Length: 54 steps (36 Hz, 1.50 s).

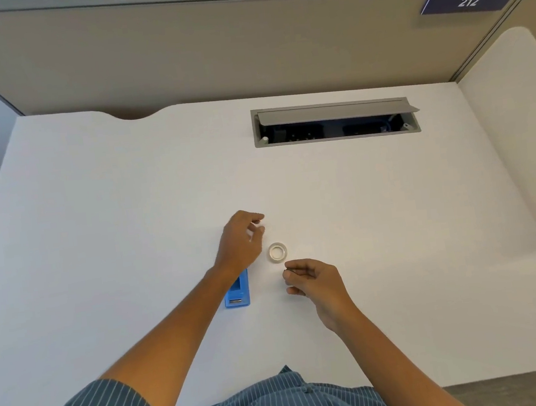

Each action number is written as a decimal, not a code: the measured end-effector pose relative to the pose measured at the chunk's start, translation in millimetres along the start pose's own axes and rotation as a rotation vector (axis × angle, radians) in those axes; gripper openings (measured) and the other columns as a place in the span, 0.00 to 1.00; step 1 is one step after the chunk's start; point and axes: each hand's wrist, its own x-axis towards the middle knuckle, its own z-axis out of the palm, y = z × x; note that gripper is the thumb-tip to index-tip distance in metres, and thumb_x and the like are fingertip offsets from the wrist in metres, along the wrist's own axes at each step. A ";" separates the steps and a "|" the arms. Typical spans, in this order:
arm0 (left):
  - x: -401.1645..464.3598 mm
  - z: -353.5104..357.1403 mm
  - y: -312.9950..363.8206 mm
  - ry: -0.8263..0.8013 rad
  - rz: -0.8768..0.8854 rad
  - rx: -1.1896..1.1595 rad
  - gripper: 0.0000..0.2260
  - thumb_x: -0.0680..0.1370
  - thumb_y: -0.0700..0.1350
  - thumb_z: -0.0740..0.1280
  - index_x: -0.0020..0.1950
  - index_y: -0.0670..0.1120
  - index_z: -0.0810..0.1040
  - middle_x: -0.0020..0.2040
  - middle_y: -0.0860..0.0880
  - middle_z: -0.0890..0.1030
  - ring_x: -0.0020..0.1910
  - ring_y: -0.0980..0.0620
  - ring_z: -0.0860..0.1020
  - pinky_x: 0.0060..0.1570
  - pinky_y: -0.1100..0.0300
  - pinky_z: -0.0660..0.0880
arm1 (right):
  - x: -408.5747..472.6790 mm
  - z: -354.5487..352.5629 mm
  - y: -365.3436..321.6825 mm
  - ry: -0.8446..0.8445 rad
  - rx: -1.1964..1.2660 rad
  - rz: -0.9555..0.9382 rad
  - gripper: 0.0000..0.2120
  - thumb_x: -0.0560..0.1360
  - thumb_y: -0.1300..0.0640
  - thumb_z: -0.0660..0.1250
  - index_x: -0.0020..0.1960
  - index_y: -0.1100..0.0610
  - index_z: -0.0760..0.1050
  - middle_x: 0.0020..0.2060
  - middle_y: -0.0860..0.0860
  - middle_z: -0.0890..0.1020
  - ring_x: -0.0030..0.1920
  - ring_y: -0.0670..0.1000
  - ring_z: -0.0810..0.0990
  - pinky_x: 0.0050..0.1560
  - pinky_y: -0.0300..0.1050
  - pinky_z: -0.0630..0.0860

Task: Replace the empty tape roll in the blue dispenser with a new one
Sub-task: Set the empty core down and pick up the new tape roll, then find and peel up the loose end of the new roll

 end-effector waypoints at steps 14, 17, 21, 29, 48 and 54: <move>-20.5 18.4 15.7 -0.511 0.175 0.495 0.33 0.76 0.48 0.77 0.79 0.50 0.70 0.73 0.48 0.72 0.71 0.47 0.71 0.69 0.52 0.73 | -5.5 -9.4 7.5 -0.001 0.051 -0.027 0.11 0.76 0.65 0.80 0.57 0.59 0.87 0.52 0.64 0.89 0.47 0.53 0.87 0.48 0.45 0.87; -21.9 19.5 16.8 -0.481 0.146 0.450 0.28 0.77 0.44 0.76 0.76 0.48 0.74 0.69 0.48 0.75 0.68 0.46 0.74 0.65 0.52 0.75 | -5.2 -10.4 8.0 0.003 0.056 -0.027 0.10 0.76 0.65 0.79 0.57 0.59 0.87 0.52 0.62 0.89 0.48 0.54 0.87 0.48 0.46 0.87; -24.2 18.2 17.0 -0.443 0.104 0.357 0.23 0.77 0.42 0.76 0.72 0.46 0.77 0.67 0.46 0.76 0.65 0.46 0.76 0.64 0.54 0.75 | -4.1 -11.6 7.5 0.019 0.058 -0.028 0.10 0.75 0.65 0.80 0.56 0.58 0.88 0.51 0.60 0.90 0.46 0.53 0.88 0.51 0.48 0.88; -34.5 10.0 23.1 -0.281 -0.004 0.065 0.22 0.77 0.40 0.77 0.70 0.44 0.78 0.65 0.46 0.78 0.64 0.47 0.78 0.63 0.57 0.77 | -3.0 -14.1 6.7 0.043 0.091 -0.043 0.10 0.76 0.64 0.79 0.57 0.58 0.89 0.51 0.56 0.91 0.45 0.50 0.90 0.53 0.48 0.87; -98.4 -30.3 31.8 -0.193 -0.327 -0.530 0.11 0.80 0.47 0.75 0.61 0.58 0.84 0.55 0.58 0.88 0.52 0.55 0.87 0.47 0.68 0.81 | -31.6 5.3 -14.7 -0.019 0.072 -0.140 0.08 0.77 0.65 0.78 0.54 0.56 0.88 0.50 0.57 0.90 0.47 0.53 0.88 0.46 0.44 0.86; -116.9 -40.0 36.6 -0.154 -0.337 -0.600 0.11 0.81 0.48 0.73 0.61 0.60 0.84 0.57 0.59 0.87 0.55 0.55 0.86 0.48 0.67 0.82 | -42.6 11.0 -16.8 -0.066 0.050 -0.201 0.09 0.76 0.64 0.79 0.54 0.55 0.89 0.48 0.55 0.91 0.46 0.53 0.90 0.53 0.48 0.87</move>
